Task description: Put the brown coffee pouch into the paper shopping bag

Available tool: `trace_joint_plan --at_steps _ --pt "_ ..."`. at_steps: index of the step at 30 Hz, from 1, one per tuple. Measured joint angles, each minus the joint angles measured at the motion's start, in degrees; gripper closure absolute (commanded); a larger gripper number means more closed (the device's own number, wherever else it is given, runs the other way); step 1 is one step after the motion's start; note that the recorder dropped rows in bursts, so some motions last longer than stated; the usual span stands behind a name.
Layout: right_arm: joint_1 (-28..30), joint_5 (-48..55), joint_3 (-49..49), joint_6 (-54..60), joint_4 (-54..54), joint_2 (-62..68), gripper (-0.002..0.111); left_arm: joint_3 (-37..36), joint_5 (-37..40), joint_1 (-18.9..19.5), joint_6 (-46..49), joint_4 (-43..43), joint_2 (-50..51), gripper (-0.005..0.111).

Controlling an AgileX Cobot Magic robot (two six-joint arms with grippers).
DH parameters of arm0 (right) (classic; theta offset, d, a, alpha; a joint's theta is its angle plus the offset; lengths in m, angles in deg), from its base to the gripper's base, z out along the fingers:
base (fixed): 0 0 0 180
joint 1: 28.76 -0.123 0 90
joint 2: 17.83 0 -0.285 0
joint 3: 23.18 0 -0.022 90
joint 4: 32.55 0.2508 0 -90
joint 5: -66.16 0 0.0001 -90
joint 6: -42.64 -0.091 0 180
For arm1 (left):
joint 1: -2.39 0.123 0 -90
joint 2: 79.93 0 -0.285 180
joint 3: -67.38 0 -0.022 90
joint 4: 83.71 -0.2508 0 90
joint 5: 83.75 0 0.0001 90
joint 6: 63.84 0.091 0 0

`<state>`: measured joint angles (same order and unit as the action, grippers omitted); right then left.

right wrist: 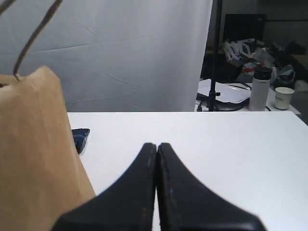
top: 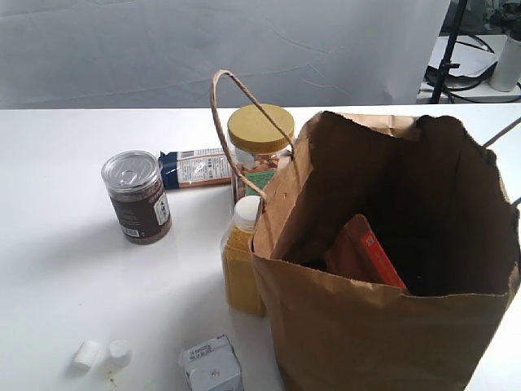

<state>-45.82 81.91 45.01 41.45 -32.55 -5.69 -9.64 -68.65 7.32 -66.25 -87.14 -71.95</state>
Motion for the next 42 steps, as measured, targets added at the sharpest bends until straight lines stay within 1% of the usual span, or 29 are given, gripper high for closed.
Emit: trace_joint_plan --at_steps 5,10,18,23,42 --pt "0.00 -3.28 5.79 3.87 1.76 0.00 0.108 0.00 0.00 0.00 0.00 0.00 0.00 0.107" --pt "0.00 -4.73 8.66 8.77 3.01 -0.81 0.108 0.00 0.00 0.00 0.00 0.00 0.00 0.107" --pt "0.00 -5.17 8.88 10.01 3.27 -4.02 0.108 0.00 0.00 0.00 0.00 0.00 0.00 0.107" --pt "0.00 -5.17 8.88 13.46 6.22 -4.02 0.108 0.00 0.00 0.00 0.00 0.00 0.00 0.107" --pt "0.00 -5.17 8.88 13.89 8.26 -4.02 0.108 0.00 0.00 0.00 0.00 0.00 0.00 0.107"
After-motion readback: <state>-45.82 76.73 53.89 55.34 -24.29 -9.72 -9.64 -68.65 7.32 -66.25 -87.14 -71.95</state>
